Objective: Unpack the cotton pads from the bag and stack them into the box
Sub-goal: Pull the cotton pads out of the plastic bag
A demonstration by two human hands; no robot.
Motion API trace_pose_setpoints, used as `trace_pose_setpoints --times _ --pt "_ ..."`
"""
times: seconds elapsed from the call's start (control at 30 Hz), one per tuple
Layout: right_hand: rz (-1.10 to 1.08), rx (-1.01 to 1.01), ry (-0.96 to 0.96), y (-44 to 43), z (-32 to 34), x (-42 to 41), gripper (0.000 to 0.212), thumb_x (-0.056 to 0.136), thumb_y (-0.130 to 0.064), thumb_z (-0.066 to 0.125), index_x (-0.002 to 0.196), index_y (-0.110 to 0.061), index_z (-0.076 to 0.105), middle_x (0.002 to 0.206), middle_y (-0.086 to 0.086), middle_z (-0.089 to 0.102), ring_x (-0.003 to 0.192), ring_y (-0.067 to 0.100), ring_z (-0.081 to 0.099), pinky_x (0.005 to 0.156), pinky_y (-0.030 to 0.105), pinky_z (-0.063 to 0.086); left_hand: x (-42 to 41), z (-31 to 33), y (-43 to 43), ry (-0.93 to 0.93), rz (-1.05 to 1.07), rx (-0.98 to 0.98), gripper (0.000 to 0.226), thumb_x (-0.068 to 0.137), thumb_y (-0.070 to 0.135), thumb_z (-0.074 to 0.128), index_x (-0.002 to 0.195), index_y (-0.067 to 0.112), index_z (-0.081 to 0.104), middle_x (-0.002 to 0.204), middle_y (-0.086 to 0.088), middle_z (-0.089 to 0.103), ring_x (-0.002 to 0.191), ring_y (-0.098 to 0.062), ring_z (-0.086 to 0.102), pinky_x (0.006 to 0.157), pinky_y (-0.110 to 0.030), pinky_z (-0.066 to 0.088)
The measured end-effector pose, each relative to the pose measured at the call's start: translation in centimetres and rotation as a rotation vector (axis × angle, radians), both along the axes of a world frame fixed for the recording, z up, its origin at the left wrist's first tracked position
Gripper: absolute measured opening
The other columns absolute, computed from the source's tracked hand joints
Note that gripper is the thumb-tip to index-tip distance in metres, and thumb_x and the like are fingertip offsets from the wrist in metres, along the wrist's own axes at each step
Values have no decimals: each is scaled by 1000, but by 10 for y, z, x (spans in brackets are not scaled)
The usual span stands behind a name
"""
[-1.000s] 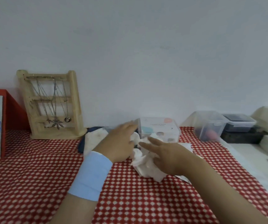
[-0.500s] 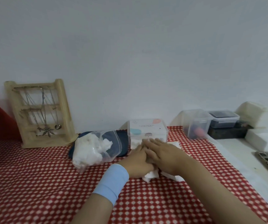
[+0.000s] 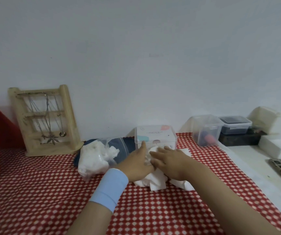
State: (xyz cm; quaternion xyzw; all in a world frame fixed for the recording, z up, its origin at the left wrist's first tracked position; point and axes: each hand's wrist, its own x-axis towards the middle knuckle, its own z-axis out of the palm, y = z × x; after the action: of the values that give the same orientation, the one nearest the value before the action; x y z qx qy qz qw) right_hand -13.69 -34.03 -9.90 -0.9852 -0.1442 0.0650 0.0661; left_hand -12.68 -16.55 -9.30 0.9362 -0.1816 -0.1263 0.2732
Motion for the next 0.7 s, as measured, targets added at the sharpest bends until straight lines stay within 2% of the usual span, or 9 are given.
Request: trace_pose_setpoints --times 0.03,0.1,0.2,0.27,0.33,0.4,0.53,0.63,0.7 --pt "8 8 -39 2 5 1 43 105 -48 19 132 -33 49 137 1 49 132 25 41 108 49 33 0 7 5 -21 3 -20 98 97 41 57 161 26 -14 164 -4 30 145 -23 38 116 -35 38" --pt "26 87 -128 10 17 0 47 107 -46 22 148 -35 41 160 3 33 147 24 27 118 49 23 0 22 17 -82 7 -65 92 97 43 58 162 33 -6 159 -6 38 141 -23 44 115 -37 40" --pt "37 179 -252 28 32 5 51 108 -44 26 158 -32 28 170 4 7 156 21 3 125 44 10 3 46 43 -237 65 -187 66 101 39 55 159 38 24 159 13 38 142 -10 42 118 -33 35" --pt "55 267 -284 43 40 12 49 108 -40 28 157 -32 29 170 2 6 156 20 4 125 42 12 6 59 64 -384 196 -275 44 105 26 50 149 34 46 150 14 51 135 -7 49 112 -26 37" --pt "89 324 -298 63 49 19 49 108 -35 30 157 -31 30 170 -1 8 156 18 8 125 40 14 12 61 91 -510 385 -302 36 106 16 45 139 25 57 140 8 60 127 -10 54 104 -24 40" --pt "142 349 -294 80 55 24 51 108 -31 33 158 -31 28 169 -2 10 155 16 9 126 39 14 23 51 113 -489 548 -206 38 106 15 42 142 17 53 145 -3 55 132 -21 52 106 -33 41" --pt "239 318 -179 113 55 36 51 107 -30 35 158 -31 30 168 -3 16 155 14 12 126 43 13 40 21 135 -151 636 -25 46 106 29 39 147 7 43 149 -16 49 133 -32 49 103 -39 41" --pt "219 336 -107 121 45 40 46 106 -35 39 153 -32 42 154 0 47 141 16 43 119 39 30 45 13 134 -50 598 -40 65 102 43 48 157 11 30 160 -12 37 142 -29 42 109 -38 38" --pt "197 356 -120 121 39 42 44 104 -35 45 148 -31 49 146 -4 55 131 15 52 113 34 39 50 9 133 -37 561 -79 96 86 58 68 160 18 23 163 -9 32 145 -28 39 112 -38 38"
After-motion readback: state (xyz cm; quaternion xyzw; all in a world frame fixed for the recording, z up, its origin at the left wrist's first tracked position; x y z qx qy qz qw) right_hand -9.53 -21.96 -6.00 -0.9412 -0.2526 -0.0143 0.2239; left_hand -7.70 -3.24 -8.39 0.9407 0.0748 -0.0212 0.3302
